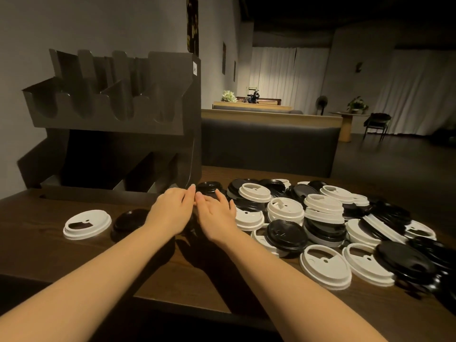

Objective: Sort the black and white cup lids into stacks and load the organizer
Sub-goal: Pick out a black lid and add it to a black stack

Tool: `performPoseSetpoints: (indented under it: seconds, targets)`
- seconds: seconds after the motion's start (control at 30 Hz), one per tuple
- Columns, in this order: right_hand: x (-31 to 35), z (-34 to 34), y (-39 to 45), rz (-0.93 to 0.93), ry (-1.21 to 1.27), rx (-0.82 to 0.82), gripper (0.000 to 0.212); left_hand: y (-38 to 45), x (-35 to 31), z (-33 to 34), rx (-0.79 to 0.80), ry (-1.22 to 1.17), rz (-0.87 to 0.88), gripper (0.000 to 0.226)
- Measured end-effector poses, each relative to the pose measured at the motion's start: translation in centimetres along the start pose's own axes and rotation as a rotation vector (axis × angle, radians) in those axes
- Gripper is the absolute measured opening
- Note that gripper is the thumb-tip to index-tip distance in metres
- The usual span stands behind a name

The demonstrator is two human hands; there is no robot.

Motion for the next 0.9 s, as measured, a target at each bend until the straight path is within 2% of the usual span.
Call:
performPoseSetpoints:
  seconds: [0.1, 0.3, 0.57, 0.77, 0.9]
  targets:
    - [-1.5, -2.9, -1.2, 0.039, -0.030, -0.039, 0.062, -0.3, -2.5, 1.6, 0.039, 0.036, 0.055, 0.048]
    - [-5.3, -9.2, -4.1, 0.115, -0.136, -0.162, 0.055, -2.0, -8.2, 4.3, 0.094, -0.054, 0.131, 0.051]
    - [-10.2, -16.1, -8.6, 0.204, -0.223, -0.291, 0.065, -3.5, -14.6, 8.6, 0.180, -0.137, 0.182, 0.045]
    - [-12.1, -19.3, -11.0, 0.248, -0.203, -0.346, 0.059, -4.3, -18.7, 10.8, 0.253, -0.029, 0.260, 0.053]
    - [-13.1, -20.5, -12.0, 0.271, -0.211, -0.362, 0.061, -4.3, -19.8, 12.7, 0.332, 0.152, 0.298, 0.049]
Point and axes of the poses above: each hand's wrist, its own y-axis towards the middle knuckle, its own z-axis out of the palm, x = y × z, the point moved 10 cm from there along y, towards the middle knuckle, and after that the axes turned 11 degrees about y, right-handed, at the moved point
